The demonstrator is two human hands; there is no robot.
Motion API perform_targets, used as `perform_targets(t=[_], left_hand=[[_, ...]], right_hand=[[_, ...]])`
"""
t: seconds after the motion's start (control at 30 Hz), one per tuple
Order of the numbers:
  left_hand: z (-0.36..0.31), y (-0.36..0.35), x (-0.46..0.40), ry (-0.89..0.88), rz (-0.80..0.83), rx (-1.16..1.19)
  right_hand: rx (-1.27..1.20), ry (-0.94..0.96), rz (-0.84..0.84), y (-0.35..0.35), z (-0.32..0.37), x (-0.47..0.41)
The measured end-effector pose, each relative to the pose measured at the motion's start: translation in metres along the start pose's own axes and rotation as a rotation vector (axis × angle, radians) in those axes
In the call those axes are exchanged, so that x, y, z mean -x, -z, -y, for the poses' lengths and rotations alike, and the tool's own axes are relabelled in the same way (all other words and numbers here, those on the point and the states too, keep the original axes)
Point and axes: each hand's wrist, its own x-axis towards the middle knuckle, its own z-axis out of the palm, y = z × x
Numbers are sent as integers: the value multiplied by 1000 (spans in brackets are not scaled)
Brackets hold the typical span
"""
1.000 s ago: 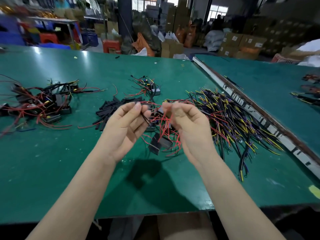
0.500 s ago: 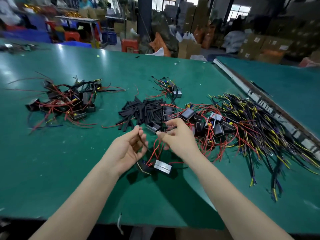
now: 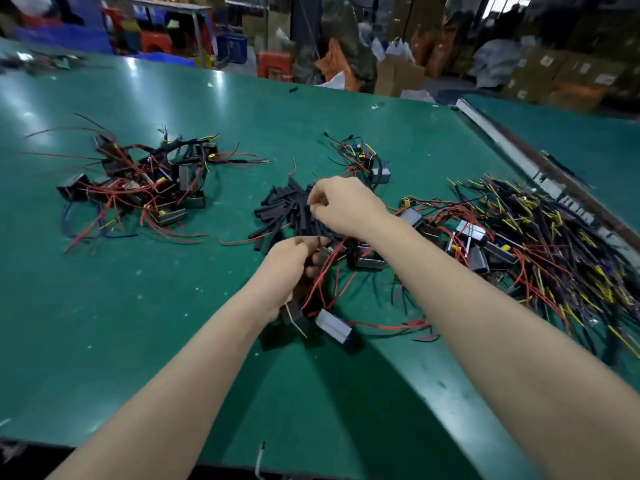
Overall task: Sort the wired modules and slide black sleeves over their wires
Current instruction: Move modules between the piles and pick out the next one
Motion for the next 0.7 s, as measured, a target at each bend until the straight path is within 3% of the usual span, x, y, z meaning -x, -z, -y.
perform_targets(t=[0.13,0.3,0.4,0.7], left_hand=[[-1,4,1,25,129,-30],[0,7,7,-28,161,54],[2,11,6,-72,161,-49],[6,11,5,-147,197,-104]], right_hand=[[280,212,4,-16,-2,-17],[506,383,6,-16,-7,-25],[595,471,24,-18,-7,-26],[720,506,176,-21,-4,-35]])
